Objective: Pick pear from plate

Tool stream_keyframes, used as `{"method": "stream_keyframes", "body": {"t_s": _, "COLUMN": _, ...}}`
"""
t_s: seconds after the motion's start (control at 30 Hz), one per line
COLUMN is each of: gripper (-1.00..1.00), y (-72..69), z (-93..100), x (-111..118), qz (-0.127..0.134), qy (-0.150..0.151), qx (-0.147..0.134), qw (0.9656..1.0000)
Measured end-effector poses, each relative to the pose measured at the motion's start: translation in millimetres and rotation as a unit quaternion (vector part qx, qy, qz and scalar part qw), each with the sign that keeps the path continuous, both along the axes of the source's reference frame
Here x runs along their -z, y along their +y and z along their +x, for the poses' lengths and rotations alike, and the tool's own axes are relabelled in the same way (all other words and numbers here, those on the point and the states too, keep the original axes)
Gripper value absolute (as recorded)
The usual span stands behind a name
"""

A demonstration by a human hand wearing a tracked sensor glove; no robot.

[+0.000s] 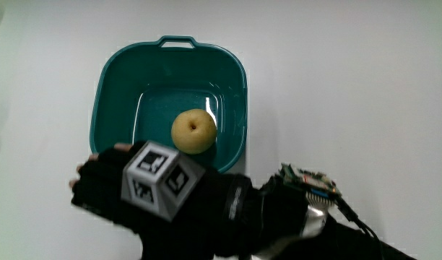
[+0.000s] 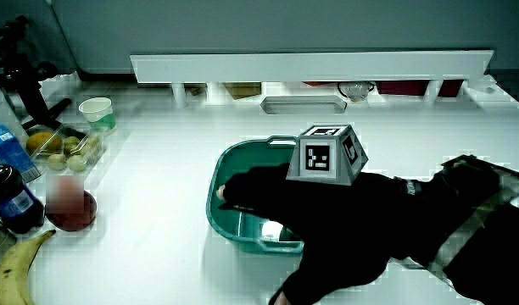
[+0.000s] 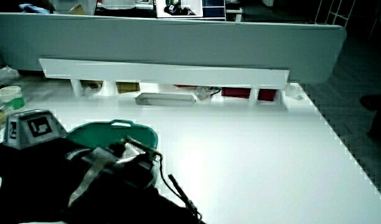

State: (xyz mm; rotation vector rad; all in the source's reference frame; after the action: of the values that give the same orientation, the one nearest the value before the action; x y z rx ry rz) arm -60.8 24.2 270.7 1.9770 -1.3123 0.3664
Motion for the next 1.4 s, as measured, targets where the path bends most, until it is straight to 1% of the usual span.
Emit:
{"method": "stream_keyframes", "body": {"t_s": 0.03, "gripper": 0.00, "y": -4.4, "z": 0.4, "x": -5, "qz": -0.003, "qy": 0.007, "qx": -0.007, "qw": 0.9999}}
{"method": "stream_keyframes", "body": {"t_s": 0.07, "gripper": 0.00, "y": -8.4, "z": 0.1, "x": -12, "qz": 0.024, "qy": 0.014, "qx": -0.016, "qw": 0.9995}}
{"method": "stream_keyframes", "body": {"t_s": 0.13, "gripper": 0.00, "y": -18.1, "z": 1.5, "x": -21, "qz": 0.000, "qy": 0.022, "qx": -0.024, "qw": 0.9995}}
{"method": "stream_keyframes", "body": {"t_s": 0.2, "gripper": 0.00, "y": -28.9, "z": 4.1, "x": -28, "qz": -0.019, "qy": 0.017, "qx": -0.039, "qw": 0.9989}}
{"method": "stream_keyframes", "body": {"t_s": 0.27, "gripper": 0.00, "y": -38.5, "z": 6.8, "x": -38, "qz": -0.018, "qy": 0.038, "qx": -0.043, "qw": 0.9982}}
{"method": "stream_keyframes", "body": {"t_s": 0.3, "gripper": 0.00, "y": -43.8, "z": 10.2, "x": -31, "qz": 0.002, "qy": 0.028, "qx": -0.074, "qw": 0.9969}}
{"method": "stream_keyframes", "body": {"t_s": 0.33, "gripper": 0.00, "y": -47.9, "z": 10.6, "x": -39, "qz": -0.017, "qy": 0.032, "qx": -0.069, "qw": 0.9969}}
{"method": "stream_keyframes", "body": {"t_s": 0.37, "gripper": 0.00, "y": -52.6, "z": 12.1, "x": -44, "qz": -0.018, "qy": 0.035, "qx": -0.073, "qw": 0.9965}}
{"method": "stream_keyframes", "body": {"t_s": 0.4, "gripper": 0.00, "y": -56.8, "z": 14.6, "x": -42, "qz": -0.018, "qy": 0.030, "qx": -0.077, "qw": 0.9964}}
{"method": "stream_keyframes", "body": {"t_s": 0.43, "gripper": 0.00, "y": -62.3, "z": 16.4, "x": -55, "qz": -0.025, "qy": 0.052, "qx": -0.085, "qw": 0.9947}}
{"method": "stream_keyframes", "body": {"t_s": 0.47, "gripper": 0.00, "y": -66.1, "z": 20.5, "x": -44, "qz": -0.033, "qy": 0.023, "qx": -0.105, "qw": 0.9936}}
{"method": "stream_keyframes", "body": {"t_s": 0.5, "gripper": 0.00, "y": -71.1, "z": 22.2, "x": -57, "qz": -0.011, "qy": 0.052, "qx": -0.116, "qw": 0.9919}}
{"method": "stream_keyframes", "body": {"t_s": 0.53, "gripper": 0.00, "y": -74.6, "z": 24.9, "x": -56, "qz": -0.041, "qy": 0.034, "qx": -0.115, "qw": 0.9919}}
{"method": "stream_keyframes", "body": {"t_s": 0.57, "gripper": 0.00, "y": -78.9, "z": 27.3, "x": -65, "qz": -0.043, "qy": 0.048, "qx": -0.123, "qw": 0.9903}}
{"method": "stream_keyframes", "body": {"t_s": 0.63, "gripper": 0.00, "y": -85.5, "z": 31.8, "x": -74, "qz": -0.041, "qy": 0.074, "qx": -0.131, "qw": 0.9877}}
{"method": "stream_keyframes", "body": {"t_s": 0.67, "gripper": 0.00, "y": -88.5, "z": 33.9, "x": -78, "qz": -0.039, "qy": 0.080, "qx": -0.141, "qw": 0.9859}}
{"method": "stream_keyframes", "body": {"t_s": 0.7, "gripper": 0.00, "y": -90.9, "z": 35.2, "x": -85, "qz": -0.044, "qy": 0.092, "qx": -0.136, "qw": 0.9854}}
{"method": "stream_keyframes", "body": {"t_s": 0.77, "gripper": 0.00, "y": -94.9, "z": 38.6, "x": -93, "qz": -0.039, "qy": 0.109, "qx": -0.148, "qw": 0.9821}}
{"method": "stream_keyframes", "body": {"t_s": 0.8, "gripper": 0.00, "y": -96.9, "z": 40.2, "x": -97, "qz": -0.039, "qy": 0.120, "qx": -0.155, "qw": 0.9798}}
{"method": "stream_keyframes", "body": {"t_s": 0.83, "gripper": 0.00, "y": -98.1, "z": 41.3, "x": -101, "qz": -0.043, "qy": 0.126, "qx": -0.155, "qw": 0.9790}}
{"method": "stream_keyframes", "body": {"t_s": 0.87, "gripper": 0.00, "y": -99.3, "z": 42.5, "x": -104, "qz": -0.044, "qy": 0.132, "qx": -0.159, "qw": 0.9775}}
{"method": "stream_keyframes", "body": {"t_s": 0.9, "gripper": 0.00, "y": -100.6, "z": 43.5, "x": -110, "qz": -0.038, "qy": 0.145, "qx": -0.163, "qw": 0.9752}}
{"method": "stream_keyframes", "body": {"t_s": 1.03, "gripper": 0.00, "y": -103.4, "z": 46.0, "x": -125, "qz": -0.037, "qy": 0.174, "qx": -0.166, "qw": 0.9700}}
{"method": "stream_keyframes", "body": {"t_s": 1.1, "gripper": 0.00, "y": -104.1, "z": 47.1, "x": -132, "qz": -0.042, "qy": 0.187, "qx": -0.166, "qw": 0.9673}}
{"method": "stream_keyframes", "body": {"t_s": 1.13, "gripper": 0.00, "y": -104.5, "z": 47.7, "x": -135, "qz": -0.037, "qy": 0.192, "qx": -0.169, "qw": 0.9659}}
{"method": "stream_keyframes", "body": {"t_s": 1.2, "gripper": 0.00, "y": -105.5, "z": 48.9, "x": -143, "qz": -0.037, "qy": 0.209, "qx": -0.171, "qw": 0.9621}}
{"method": "stream_keyframes", "body": {"t_s": 1.23, "gripper": 0.00, "y": -105.9, "z": 49.5, "x": -145, "qz": -0.039, "qy": 0.214, "qx": -0.172, "qw": 0.9608}}
{"method": "stream_keyframes", "body": {"t_s": 1.27, "gripper": 0.00, "y": -106.4, "z": 50.0, "x": -148, "qz": -0.039, "qy": 0.218, "qx": -0.171, "qw": 0.9602}}
{"method": "stream_keyframes", "body": {"t_s": 1.33, "gripper": 0.00, "y": -107.7, "z": 52.2, "x": -154, "qz": -0.051, "qy": 0.229, "qx": -0.171, "qw": 0.9569}}
{"method": "stream_keyframes", "body": {"t_s": 1.37, "gripper": 0.00, "y": -108.4, "z": 53.4, "x": -157, "qz": -0.041, "qy": 0.238, "qx": -0.177, "qw": 0.9542}}
{"method": "stream_keyframes", "body": {"t_s": 1.4, "gripper": 0.00, "y": -108.5, "z": 53.9, "x": -159, "qz": -0.038, "qy": 0.242, "qx": -0.178, "qw": 0.9529}}
